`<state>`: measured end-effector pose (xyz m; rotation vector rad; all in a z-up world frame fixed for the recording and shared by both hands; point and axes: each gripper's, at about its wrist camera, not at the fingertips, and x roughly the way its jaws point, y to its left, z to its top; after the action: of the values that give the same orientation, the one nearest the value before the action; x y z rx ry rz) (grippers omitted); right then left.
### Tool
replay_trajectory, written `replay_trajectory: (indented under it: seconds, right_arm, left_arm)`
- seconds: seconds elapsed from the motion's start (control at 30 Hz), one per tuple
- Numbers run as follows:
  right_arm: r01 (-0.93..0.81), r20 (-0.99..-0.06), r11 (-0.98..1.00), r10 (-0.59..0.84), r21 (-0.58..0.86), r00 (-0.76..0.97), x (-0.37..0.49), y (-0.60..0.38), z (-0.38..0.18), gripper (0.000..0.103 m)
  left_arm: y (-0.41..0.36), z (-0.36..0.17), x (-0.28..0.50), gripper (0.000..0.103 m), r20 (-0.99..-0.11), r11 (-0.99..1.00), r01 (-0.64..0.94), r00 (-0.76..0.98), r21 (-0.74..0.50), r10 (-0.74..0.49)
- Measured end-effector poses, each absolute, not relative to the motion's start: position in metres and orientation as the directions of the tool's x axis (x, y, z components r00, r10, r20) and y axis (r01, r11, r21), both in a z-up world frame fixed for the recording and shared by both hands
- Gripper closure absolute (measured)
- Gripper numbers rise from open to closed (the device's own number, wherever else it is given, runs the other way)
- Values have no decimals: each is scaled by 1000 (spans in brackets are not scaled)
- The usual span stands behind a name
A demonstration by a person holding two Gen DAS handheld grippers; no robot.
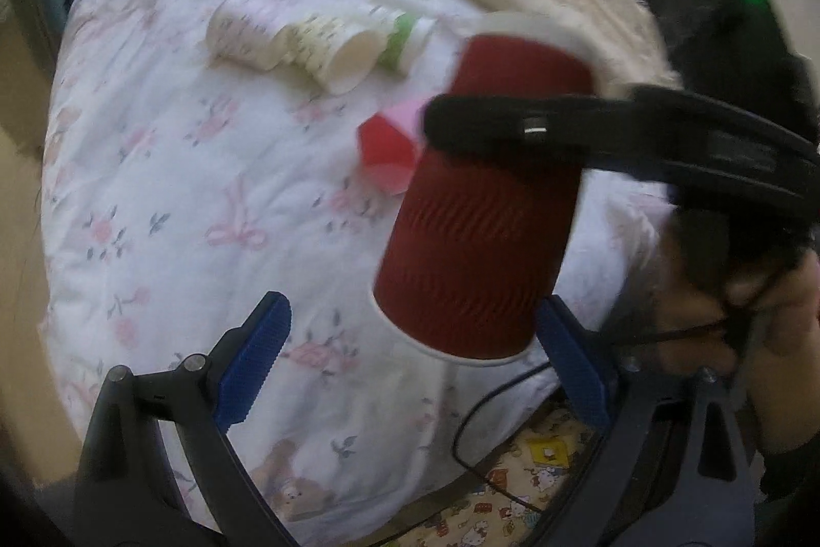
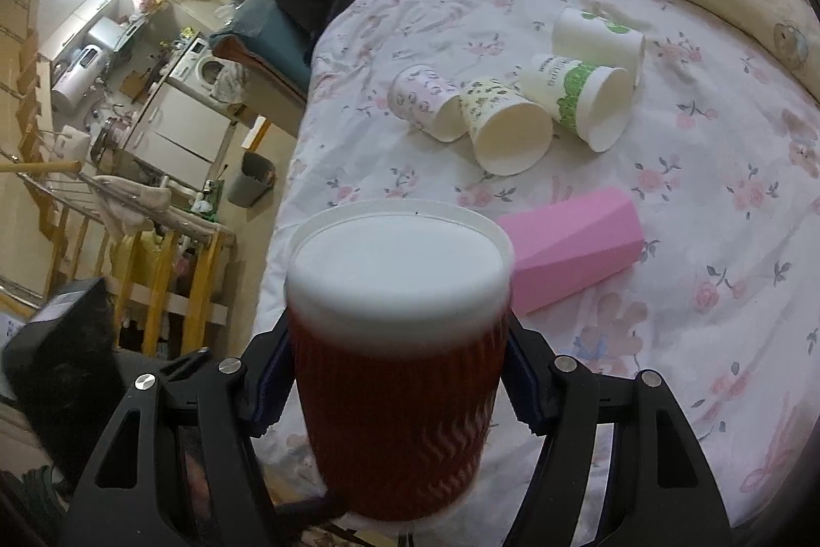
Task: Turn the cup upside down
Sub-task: 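Rotate the red cup with the right gripper so its rim faces down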
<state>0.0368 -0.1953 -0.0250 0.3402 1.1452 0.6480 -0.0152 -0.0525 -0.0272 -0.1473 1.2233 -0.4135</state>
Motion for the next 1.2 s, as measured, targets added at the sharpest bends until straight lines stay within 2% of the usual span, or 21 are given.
replay_trajectory:
  seconds: [0.3, 0.43, 0.63, 0.77, 0.87, 1.03, 1.1, 1.2]
  right_arm:
    - [-344, -734, 775, 622, 529, 274, 32, -191, -17, 32]
    - [-344, -751, 800, 589, 492, 297, 33, -191, -15, 32]
    - [-393, -796, 828, 527, 401, 299, 45, -175, -14, 32]
    - [-453, -821, 831, 484, 323, 302, 53, -148, -18, 32]
    - [-436, -835, 851, 449, 292, 318, 69, -128, -25, 32]
    - [-457, -852, 866, 385, 201, 354, 88, -94, -39, 32]
    - [-474, -854, 864, 370, 171, 366, 92, -83, -45, 32]
    - [-503, -855, 858, 335, 102, 397, 90, -72, -53, 32]
  left_arm:
    - [-39, -41, -6, 8, -902, 943, 171, 284, -286, -325]
    - [-31, -33, -17, 8, -912, 970, 163, 341, -183, -229]
    - [12, -30, -17, 8, -924, 993, -28, 370, -114, -96]
    - [34, -35, -14, 8, -934, 987, -128, 354, -102, -50]
    - [40, -37, -14, 8, -937, 987, -150, 349, -59, -4]
    - [47, -38, -15, 8, -941, 981, -173, 337, -87, -24]
    - [48, -39, -14, 3, -943, 981, -177, 332, -84, -21]
    - [50, -40, -14, 2, -946, 978, -185, 321, -97, -33]
